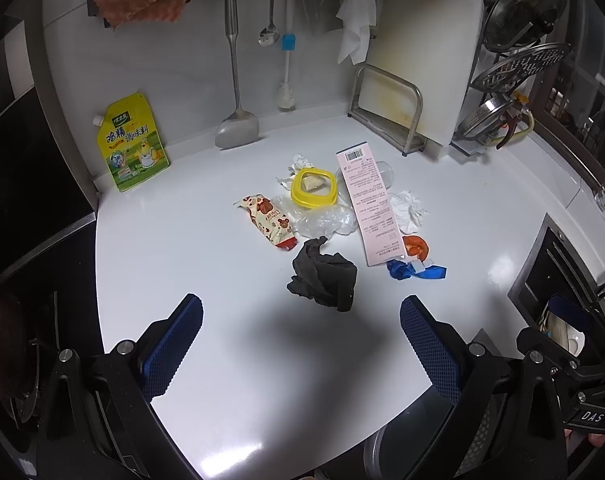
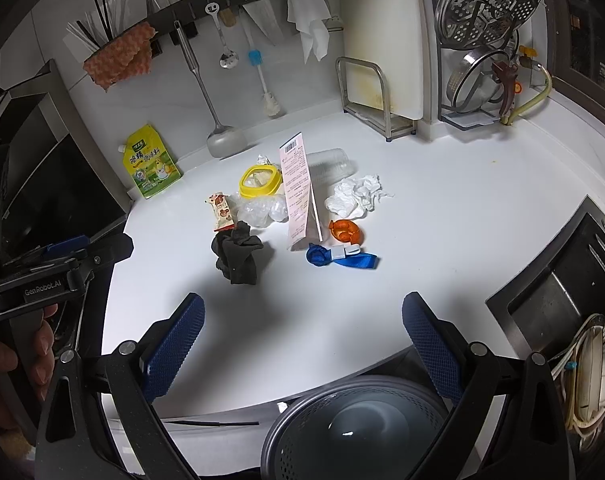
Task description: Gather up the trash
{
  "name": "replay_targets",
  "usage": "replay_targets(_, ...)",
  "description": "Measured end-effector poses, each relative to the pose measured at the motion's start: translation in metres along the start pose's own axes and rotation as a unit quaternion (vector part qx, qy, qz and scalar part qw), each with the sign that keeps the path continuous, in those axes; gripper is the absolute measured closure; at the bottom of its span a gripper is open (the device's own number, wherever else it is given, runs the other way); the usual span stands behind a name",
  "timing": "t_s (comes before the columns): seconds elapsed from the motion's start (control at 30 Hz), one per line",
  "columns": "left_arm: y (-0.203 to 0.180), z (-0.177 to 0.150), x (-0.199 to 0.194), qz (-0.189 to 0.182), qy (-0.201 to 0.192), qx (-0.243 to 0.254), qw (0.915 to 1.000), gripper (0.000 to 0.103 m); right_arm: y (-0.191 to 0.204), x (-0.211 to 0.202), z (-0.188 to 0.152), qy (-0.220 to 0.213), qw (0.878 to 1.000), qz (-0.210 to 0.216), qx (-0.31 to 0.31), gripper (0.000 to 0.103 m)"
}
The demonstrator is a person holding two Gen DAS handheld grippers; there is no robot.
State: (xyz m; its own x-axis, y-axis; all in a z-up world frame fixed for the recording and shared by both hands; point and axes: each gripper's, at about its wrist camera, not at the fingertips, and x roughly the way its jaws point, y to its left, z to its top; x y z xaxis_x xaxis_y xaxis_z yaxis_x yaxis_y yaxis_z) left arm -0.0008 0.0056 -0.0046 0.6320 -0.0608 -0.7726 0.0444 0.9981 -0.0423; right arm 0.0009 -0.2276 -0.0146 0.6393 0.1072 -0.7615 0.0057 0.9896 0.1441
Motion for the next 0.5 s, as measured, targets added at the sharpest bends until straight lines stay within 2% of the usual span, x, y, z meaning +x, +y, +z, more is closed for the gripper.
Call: replay_targets(0.5,0.0015,-0.0017,0.0021,0.002,0.006,-0.002,1.0000,0.006,-0.0024,-0.0013,-0.0015,0.003,1.000,0.000,0.004,0.009)
